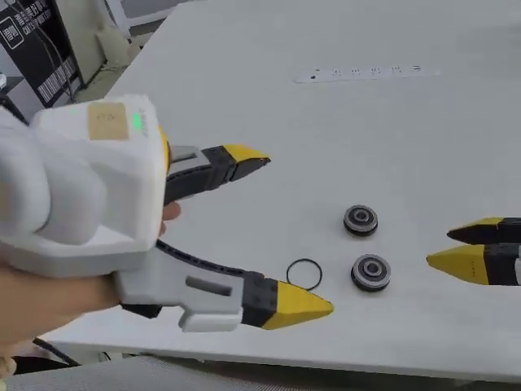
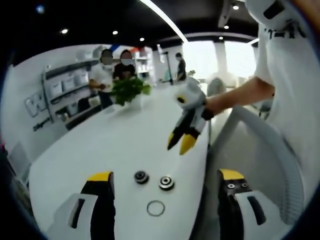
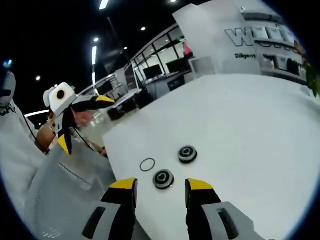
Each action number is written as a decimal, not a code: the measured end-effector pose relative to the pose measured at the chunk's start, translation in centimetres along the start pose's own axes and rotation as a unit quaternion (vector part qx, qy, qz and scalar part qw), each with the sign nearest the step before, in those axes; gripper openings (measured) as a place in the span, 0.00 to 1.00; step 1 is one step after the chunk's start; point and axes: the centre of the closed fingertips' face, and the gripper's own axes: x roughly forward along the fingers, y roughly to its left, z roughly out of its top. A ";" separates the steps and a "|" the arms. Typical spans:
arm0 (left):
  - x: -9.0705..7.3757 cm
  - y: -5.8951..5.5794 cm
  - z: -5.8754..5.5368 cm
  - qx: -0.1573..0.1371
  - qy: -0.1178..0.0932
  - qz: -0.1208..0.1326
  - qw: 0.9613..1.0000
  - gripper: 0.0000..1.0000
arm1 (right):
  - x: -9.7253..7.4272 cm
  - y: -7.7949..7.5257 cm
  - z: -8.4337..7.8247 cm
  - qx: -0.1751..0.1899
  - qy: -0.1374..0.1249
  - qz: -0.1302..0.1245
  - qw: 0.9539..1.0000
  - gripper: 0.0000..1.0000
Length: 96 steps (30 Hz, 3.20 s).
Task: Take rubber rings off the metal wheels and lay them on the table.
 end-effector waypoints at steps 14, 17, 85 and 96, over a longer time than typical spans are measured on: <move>5.2 -1.6 1.5 0.010 -0.003 -0.037 0.999 0.75 | 0.7 -0.5 -2.5 -0.031 0.031 0.023 0.999 0.36; 6.0 -1.8 1.5 0.009 -0.005 -0.042 0.999 0.74 | 1.1 -0.7 -2.7 -0.045 0.037 0.025 0.998 0.36; 13.3 0.4 -9.5 -0.058 0.076 -0.031 0.995 0.15 | 6.4 -0.8 -4.5 -0.160 0.051 0.087 0.982 0.11; 13.0 0.3 -9.4 -0.058 0.071 -0.030 0.995 0.14 | 6.3 -0.9 -4.6 -0.167 0.045 0.070 0.982 0.08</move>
